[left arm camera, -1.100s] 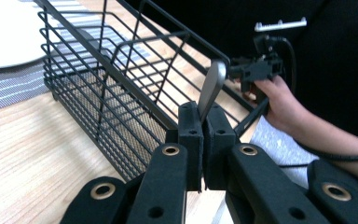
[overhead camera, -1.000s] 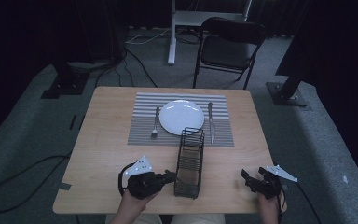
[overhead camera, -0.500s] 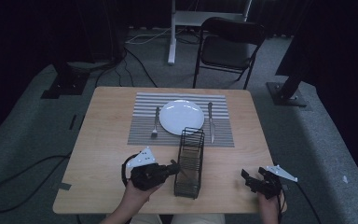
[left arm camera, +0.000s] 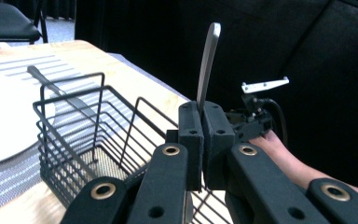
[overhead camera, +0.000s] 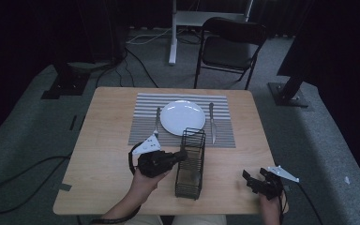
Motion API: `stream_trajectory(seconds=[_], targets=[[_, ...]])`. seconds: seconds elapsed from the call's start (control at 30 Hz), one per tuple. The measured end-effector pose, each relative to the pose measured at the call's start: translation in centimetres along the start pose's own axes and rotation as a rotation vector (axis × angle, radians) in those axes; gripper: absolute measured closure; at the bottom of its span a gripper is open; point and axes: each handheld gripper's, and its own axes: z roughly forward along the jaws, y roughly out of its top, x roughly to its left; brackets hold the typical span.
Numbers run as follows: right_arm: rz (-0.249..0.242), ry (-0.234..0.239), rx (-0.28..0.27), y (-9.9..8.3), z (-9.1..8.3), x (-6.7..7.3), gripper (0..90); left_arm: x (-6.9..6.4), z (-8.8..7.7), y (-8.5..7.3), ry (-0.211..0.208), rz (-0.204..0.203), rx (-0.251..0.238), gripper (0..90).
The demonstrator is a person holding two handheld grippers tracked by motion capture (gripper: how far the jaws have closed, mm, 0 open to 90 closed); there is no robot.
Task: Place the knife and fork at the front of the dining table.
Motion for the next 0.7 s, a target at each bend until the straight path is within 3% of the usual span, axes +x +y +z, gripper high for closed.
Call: stream_trajectory(seconds=[0.2,0.3,0.5,0.7], targets=[[-0.001,-0.001,-0.001,0.0,0.0,0.0,13.8,0.5,1.3,0.7,-0.009,-0.003,-0.006,88.2],[0.002,0.001,-0.003,0.0,-0.1,0.0,13.8,0.9,1.0,0.9,-0.015,-0.002,-0.008,88.2],[0.001,0.003,-0.002,0.0,-0.1,0.0,13.8,1.4,-1.3,1.5,-0.001,0.015,-0.022,88.2],[0.004,0.002,-0.004,0.0,-0.1,-0.1,13.8,1.4,-4.3,3.2,-0.002,0.039,-0.078,88.2]])
